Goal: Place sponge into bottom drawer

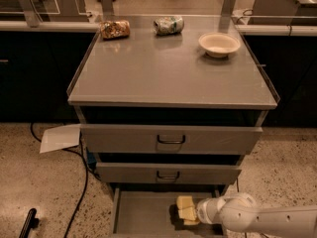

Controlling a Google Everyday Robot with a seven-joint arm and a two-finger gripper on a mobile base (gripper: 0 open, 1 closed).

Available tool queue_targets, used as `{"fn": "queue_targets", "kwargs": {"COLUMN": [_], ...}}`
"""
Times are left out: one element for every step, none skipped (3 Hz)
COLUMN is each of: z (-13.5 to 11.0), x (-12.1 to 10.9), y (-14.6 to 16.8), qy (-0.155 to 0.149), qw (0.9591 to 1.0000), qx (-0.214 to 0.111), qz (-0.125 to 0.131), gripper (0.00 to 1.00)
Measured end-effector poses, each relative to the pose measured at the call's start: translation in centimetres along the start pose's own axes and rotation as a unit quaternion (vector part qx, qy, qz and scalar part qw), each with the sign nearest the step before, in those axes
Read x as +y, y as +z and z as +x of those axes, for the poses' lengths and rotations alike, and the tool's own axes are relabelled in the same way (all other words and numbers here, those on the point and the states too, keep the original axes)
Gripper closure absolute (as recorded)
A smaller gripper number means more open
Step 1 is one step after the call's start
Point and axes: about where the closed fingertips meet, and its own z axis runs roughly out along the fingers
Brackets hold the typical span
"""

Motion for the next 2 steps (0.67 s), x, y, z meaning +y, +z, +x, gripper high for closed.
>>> {"fn": "queue_targets", "kwargs": {"z": [-0.1,-0.5], "x": [-3.6,-6.5], "y": [2.1,4.0], "qy": [0.031,0.061], "qw": [0.9993,0.9974], "qx": [-0.006,-0.006], "qz": [0.018,0.037], "gripper": [1.00,1.00]}}
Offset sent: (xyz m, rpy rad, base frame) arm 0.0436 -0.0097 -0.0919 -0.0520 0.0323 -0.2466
